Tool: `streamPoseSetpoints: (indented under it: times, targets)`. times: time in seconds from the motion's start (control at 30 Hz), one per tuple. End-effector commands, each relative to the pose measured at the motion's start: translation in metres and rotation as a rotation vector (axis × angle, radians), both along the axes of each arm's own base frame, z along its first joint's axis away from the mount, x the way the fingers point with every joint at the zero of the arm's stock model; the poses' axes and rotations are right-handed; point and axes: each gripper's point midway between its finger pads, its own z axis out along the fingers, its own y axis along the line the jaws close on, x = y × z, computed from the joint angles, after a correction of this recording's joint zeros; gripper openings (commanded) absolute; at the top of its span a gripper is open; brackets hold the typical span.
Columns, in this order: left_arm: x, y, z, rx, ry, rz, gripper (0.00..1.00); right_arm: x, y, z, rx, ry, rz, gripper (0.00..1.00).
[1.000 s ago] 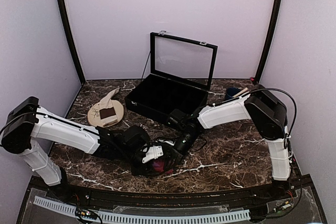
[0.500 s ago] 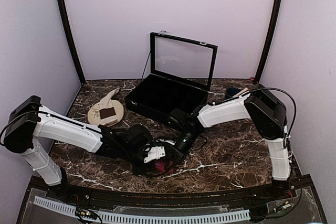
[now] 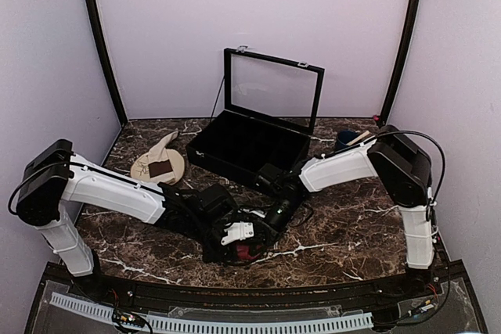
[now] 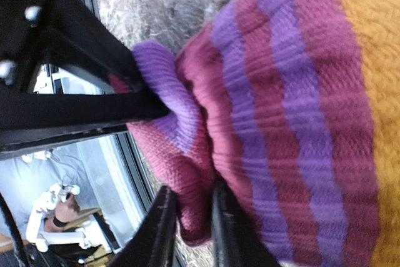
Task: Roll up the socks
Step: Roll the sock at the center of the board.
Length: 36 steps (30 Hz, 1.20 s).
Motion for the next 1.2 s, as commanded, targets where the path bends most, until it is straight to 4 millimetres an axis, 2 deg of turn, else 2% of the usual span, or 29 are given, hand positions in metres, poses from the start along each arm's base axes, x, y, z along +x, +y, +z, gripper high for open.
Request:
streamPoseSetpoints:
  times: [0.0, 0.1, 0.23, 0.67, 0.9, 1.07, 1.17]
  targets:
    - [-0.013, 0.008, -0.012, 0.052, 0.101, -0.01, 0.0, 0.006, -0.01, -0.012, -0.056, -0.058, -0.033, 0.24]
    - [-0.009, 0.01, -0.013, 0.055, 0.132, 0.021, 0.0, 0.007, -0.012, -0.014, -0.057, -0.057, -0.044, 0.3]
    - [0.0, 0.011, -0.01, 0.036, 0.179, 0.066, 0.0, 0.011, -0.015, -0.012, -0.045, -0.051, -0.065, 0.32]
    - [0.012, 0.017, -0.019, 0.055, 0.318, 0.157, 0.0, 0.034, -0.025, -0.001, 0.004, -0.069, -0.166, 0.33]
    - [0.014, 0.017, -0.02, 0.051, 0.387, 0.191, 0.0, 0.037, -0.028, 0.001, 0.019, -0.064, -0.17, 0.33]
    - [0.012, 0.015, -0.023, 0.057, 0.441, 0.2, 0.0, 0.042, -0.026, 0.014, 0.061, -0.069, -0.182, 0.33]
    - [0.013, 0.015, -0.022, 0.047, 0.465, 0.207, 0.0, 0.042, -0.033, 0.014, 0.061, -0.069, -0.196, 0.33]
